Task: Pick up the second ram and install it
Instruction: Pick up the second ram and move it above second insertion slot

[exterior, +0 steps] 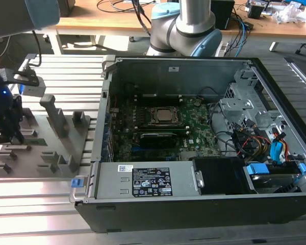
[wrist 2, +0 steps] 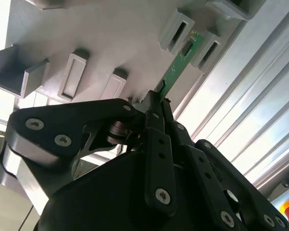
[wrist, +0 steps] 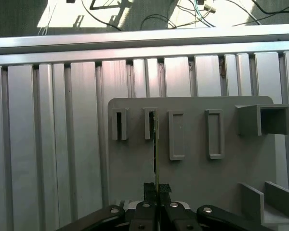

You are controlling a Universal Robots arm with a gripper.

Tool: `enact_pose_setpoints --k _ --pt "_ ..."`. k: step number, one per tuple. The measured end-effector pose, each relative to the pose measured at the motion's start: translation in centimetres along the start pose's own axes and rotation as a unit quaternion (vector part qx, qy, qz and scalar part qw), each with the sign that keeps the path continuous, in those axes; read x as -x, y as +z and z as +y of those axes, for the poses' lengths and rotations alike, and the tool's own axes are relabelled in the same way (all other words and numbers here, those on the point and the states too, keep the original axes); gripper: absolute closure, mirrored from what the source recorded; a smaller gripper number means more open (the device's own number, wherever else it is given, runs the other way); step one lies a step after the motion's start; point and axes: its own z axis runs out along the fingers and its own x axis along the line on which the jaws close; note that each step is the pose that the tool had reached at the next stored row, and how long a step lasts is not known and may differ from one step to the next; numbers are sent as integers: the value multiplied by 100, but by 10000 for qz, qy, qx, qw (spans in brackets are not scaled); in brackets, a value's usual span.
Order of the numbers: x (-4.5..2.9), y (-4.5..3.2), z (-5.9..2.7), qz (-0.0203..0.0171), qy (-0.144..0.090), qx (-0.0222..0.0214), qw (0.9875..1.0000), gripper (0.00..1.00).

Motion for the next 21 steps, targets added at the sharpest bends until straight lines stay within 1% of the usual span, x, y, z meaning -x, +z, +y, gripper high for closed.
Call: enact_pose_setpoints --k 4,7,8,9,11,16,18,20,21 --pt "0 -51 2 0 0 0 10000 86" --pt "0 -105 5 0 0 0 10000 86" --pt "1 -161 7 0 0 0 10000 86" --pt "1 -195 9 0 0 0 10000 86" --pt "1 -224 10 0 0 0 10000 86" --pt "2 -346 14 0 0 0 10000 86" --pt "2 -374 15 -1 0 -1 10000 86" --pt "2 -432 16 0 0 0 10000 86" --pt "2 -442 17 0 0 0 10000 86"
